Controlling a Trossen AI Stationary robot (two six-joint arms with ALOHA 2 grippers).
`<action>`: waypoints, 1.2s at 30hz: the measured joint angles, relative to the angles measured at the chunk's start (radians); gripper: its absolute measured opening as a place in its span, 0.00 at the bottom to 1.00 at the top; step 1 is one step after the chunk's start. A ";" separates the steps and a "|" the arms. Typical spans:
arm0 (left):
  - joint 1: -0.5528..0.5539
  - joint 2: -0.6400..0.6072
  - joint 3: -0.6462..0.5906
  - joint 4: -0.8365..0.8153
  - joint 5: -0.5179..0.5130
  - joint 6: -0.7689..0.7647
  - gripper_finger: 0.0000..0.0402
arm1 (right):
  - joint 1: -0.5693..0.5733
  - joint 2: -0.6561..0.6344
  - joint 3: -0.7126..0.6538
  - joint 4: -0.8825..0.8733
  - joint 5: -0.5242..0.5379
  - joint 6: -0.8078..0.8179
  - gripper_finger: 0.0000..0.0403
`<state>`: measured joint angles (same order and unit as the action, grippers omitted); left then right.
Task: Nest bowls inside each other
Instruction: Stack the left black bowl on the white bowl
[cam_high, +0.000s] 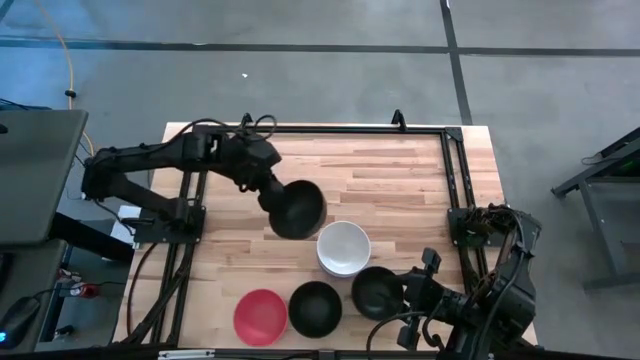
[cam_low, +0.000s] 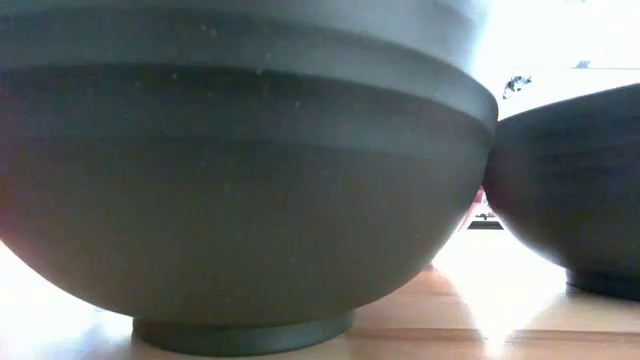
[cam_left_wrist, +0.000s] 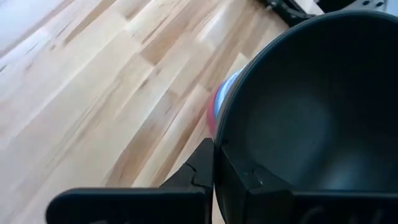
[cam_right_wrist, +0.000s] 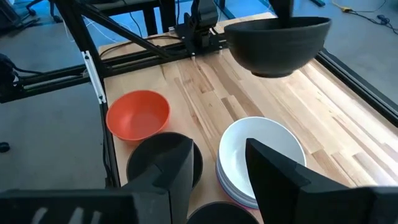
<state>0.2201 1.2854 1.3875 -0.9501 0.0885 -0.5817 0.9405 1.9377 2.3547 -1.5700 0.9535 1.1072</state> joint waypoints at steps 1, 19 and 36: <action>-0.007 0.025 0.032 -0.007 0.000 0.008 0.00 | 0.000 0.000 0.000 0.000 0.000 -0.004 0.35; -0.110 0.481 0.426 -0.064 0.001 0.095 0.00 | 0.005 0.000 -0.001 0.002 0.000 0.018 0.35; -0.125 0.623 0.444 -0.071 0.003 0.141 0.00 | 0.005 0.000 -0.001 0.003 -0.021 0.019 0.34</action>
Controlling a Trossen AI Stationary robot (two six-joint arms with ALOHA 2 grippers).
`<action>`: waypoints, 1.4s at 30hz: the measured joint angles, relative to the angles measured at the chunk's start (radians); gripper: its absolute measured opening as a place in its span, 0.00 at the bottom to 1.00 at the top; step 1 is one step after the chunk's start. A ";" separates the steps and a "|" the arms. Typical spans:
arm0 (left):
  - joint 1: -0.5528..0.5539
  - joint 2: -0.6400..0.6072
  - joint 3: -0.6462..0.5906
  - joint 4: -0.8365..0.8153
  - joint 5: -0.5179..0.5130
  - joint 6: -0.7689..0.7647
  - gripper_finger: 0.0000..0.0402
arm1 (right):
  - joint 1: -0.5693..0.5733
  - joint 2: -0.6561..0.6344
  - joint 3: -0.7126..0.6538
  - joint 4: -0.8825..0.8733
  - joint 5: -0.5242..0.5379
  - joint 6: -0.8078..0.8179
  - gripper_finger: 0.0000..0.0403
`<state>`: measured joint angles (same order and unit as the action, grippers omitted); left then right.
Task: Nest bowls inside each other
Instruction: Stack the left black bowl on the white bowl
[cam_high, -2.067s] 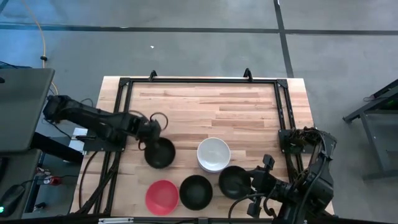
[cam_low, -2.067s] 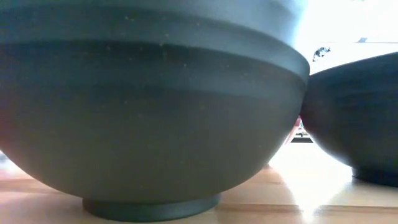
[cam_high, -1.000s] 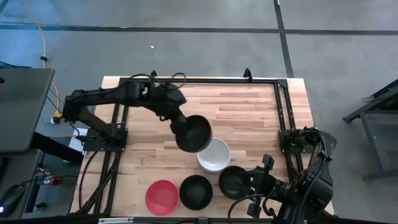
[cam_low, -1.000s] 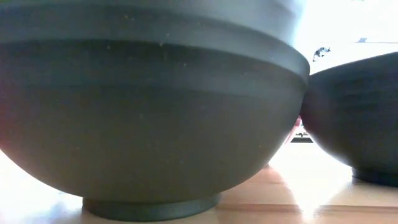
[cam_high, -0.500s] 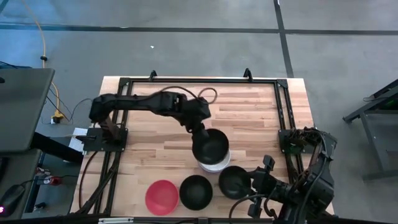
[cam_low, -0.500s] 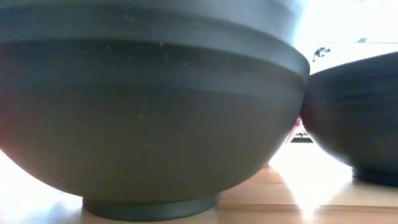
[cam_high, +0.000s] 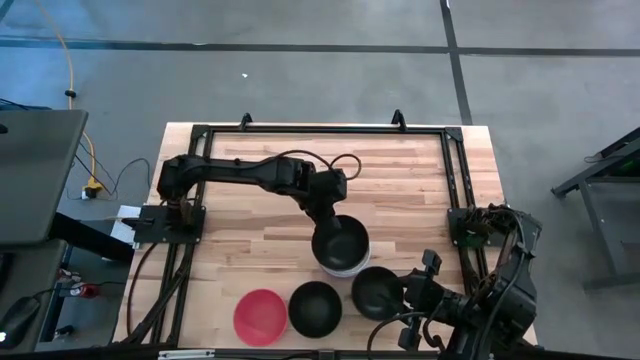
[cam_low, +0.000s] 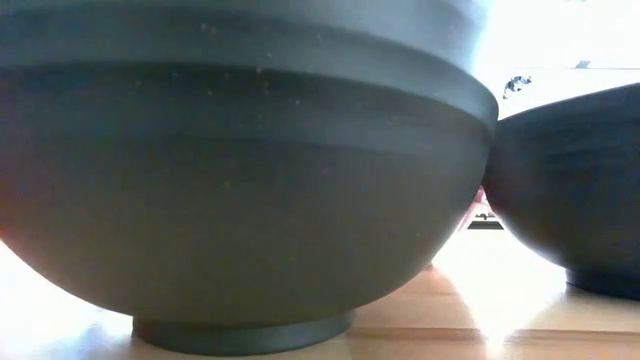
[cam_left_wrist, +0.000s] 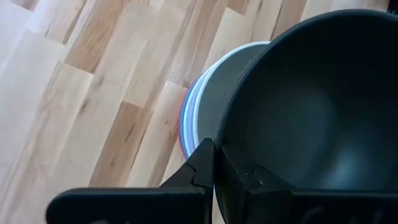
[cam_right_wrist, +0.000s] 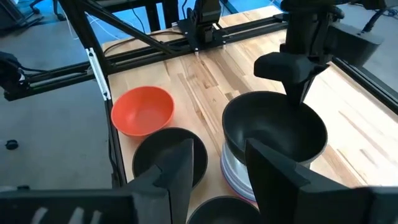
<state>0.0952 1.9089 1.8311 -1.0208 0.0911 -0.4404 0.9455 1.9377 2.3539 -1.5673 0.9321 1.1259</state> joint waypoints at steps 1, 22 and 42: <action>0.000 0.006 0.000 0.000 -0.007 0.001 0.00 | 0.000 0.000 0.000 0.000 0.000 0.000 0.34; 0.036 0.057 -0.002 -0.039 -0.099 0.060 0.00 | 0.000 0.001 0.000 -0.003 0.000 0.026 0.29; 0.134 0.054 -0.002 -0.115 -0.123 0.137 0.00 | 0.000 0.001 0.000 -0.003 0.000 0.026 0.29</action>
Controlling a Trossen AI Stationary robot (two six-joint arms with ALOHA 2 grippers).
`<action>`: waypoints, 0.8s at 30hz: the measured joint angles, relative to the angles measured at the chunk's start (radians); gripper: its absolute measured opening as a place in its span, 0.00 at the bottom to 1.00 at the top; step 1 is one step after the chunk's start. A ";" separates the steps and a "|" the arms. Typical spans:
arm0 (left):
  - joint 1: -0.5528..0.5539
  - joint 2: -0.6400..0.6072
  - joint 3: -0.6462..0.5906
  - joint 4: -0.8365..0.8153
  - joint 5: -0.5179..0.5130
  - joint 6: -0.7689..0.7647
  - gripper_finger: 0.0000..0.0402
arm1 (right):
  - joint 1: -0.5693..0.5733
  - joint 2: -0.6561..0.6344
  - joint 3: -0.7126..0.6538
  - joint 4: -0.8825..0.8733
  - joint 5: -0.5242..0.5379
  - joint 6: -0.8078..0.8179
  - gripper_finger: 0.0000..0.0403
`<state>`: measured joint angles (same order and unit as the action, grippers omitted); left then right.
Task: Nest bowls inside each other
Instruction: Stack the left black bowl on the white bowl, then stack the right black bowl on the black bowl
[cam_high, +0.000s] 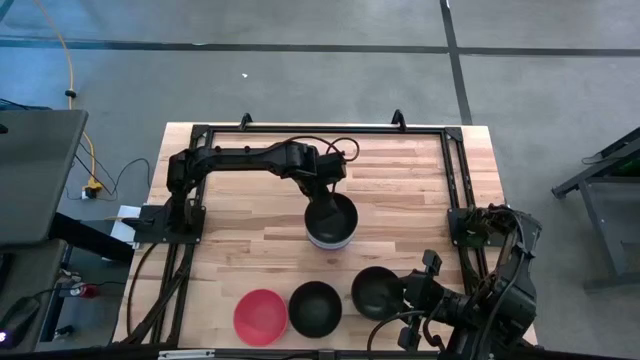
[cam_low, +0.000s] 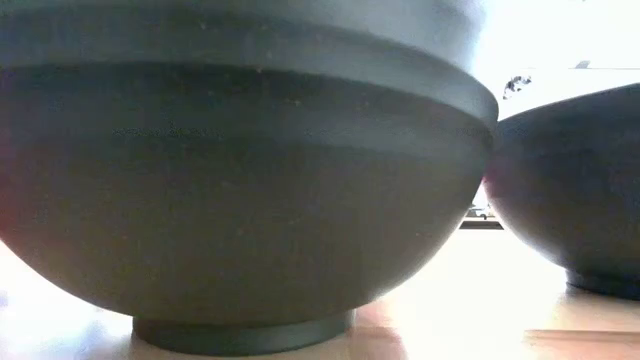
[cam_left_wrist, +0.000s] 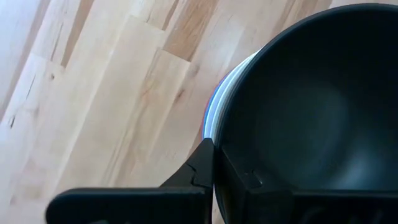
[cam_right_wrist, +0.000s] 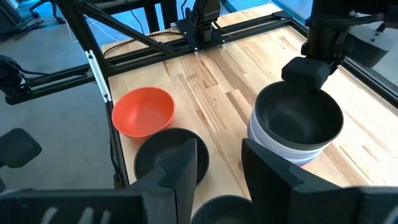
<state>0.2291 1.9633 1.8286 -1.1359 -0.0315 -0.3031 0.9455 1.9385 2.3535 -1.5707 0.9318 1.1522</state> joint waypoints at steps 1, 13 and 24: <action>0.000 0.000 0.000 -0.001 0.000 0.000 0.00 | 0.000 0.000 0.000 0.000 0.000 0.000 0.29; -0.007 0.001 0.022 -0.036 0.046 0.028 0.25 | -0.003 0.000 0.000 0.000 0.000 -0.006 0.29; -0.008 -0.005 0.253 -0.304 0.031 0.124 0.52 | -0.003 -0.002 -0.024 -0.001 -0.298 0.215 0.29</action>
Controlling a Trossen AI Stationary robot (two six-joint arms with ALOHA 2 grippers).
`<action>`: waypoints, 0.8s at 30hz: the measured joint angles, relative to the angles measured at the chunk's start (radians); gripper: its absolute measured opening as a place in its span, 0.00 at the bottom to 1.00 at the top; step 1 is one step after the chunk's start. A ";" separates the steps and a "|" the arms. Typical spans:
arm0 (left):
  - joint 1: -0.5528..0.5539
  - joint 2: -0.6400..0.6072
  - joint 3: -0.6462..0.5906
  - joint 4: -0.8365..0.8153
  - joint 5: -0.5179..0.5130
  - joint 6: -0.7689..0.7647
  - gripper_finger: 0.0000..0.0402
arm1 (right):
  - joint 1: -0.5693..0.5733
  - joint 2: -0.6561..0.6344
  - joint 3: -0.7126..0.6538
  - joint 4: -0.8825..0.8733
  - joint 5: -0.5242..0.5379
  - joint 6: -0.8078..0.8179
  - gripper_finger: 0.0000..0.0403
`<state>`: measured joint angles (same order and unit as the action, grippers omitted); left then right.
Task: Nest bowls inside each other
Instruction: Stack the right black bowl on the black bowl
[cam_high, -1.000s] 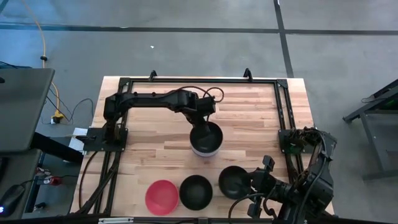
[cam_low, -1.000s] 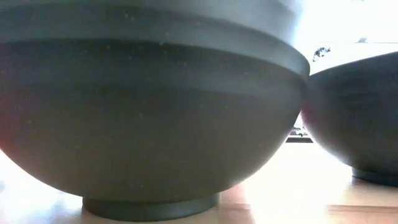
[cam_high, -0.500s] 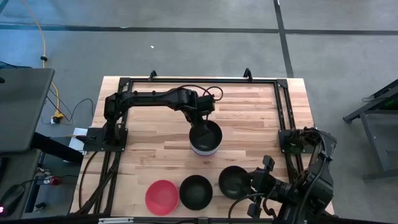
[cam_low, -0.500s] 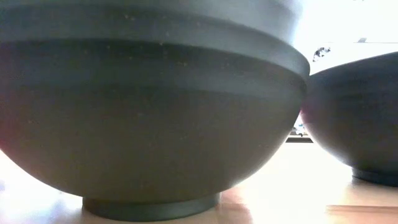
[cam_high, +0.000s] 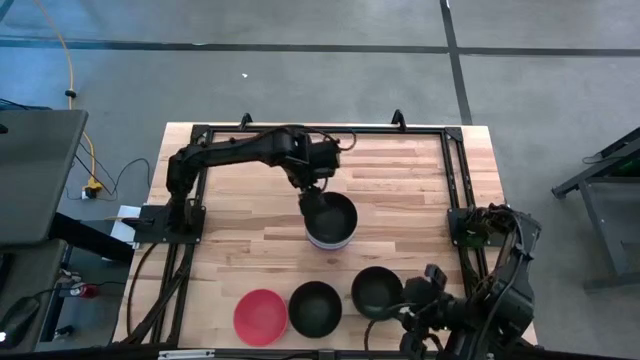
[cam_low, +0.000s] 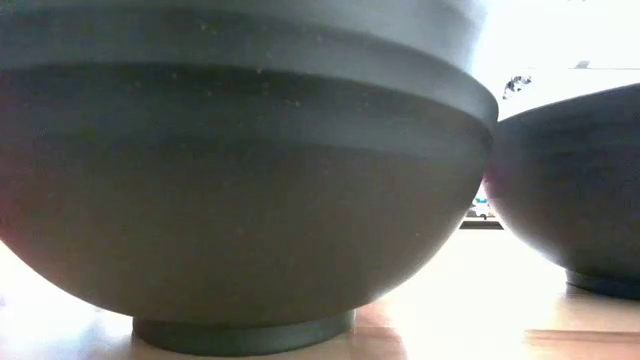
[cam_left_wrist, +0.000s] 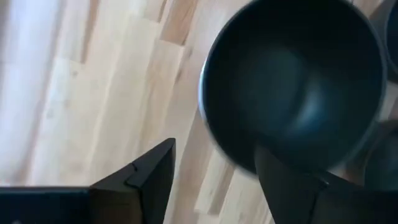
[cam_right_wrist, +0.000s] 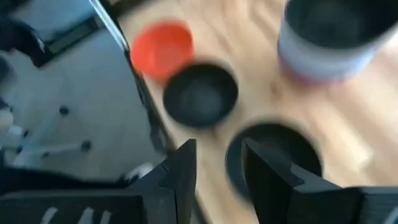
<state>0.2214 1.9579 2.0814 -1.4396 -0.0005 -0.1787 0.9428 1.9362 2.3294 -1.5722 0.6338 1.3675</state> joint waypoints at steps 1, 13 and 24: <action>0.000 -0.009 0.017 -0.030 -0.011 0.010 0.53 | 0.000 0.000 -0.015 0.000 -0.040 0.040 0.29; -0.022 -0.331 0.060 -0.054 0.007 0.019 0.53 | 0.000 0.002 -0.366 0.000 -0.422 0.595 0.29; -0.080 -0.539 0.060 0.029 -0.153 -0.081 0.53 | -0.092 0.002 -0.561 0.039 -0.507 0.676 0.29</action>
<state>0.1416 1.4193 2.1414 -1.4111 -0.1534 -0.2593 0.8508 1.9381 1.7684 -1.5333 0.1270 2.0435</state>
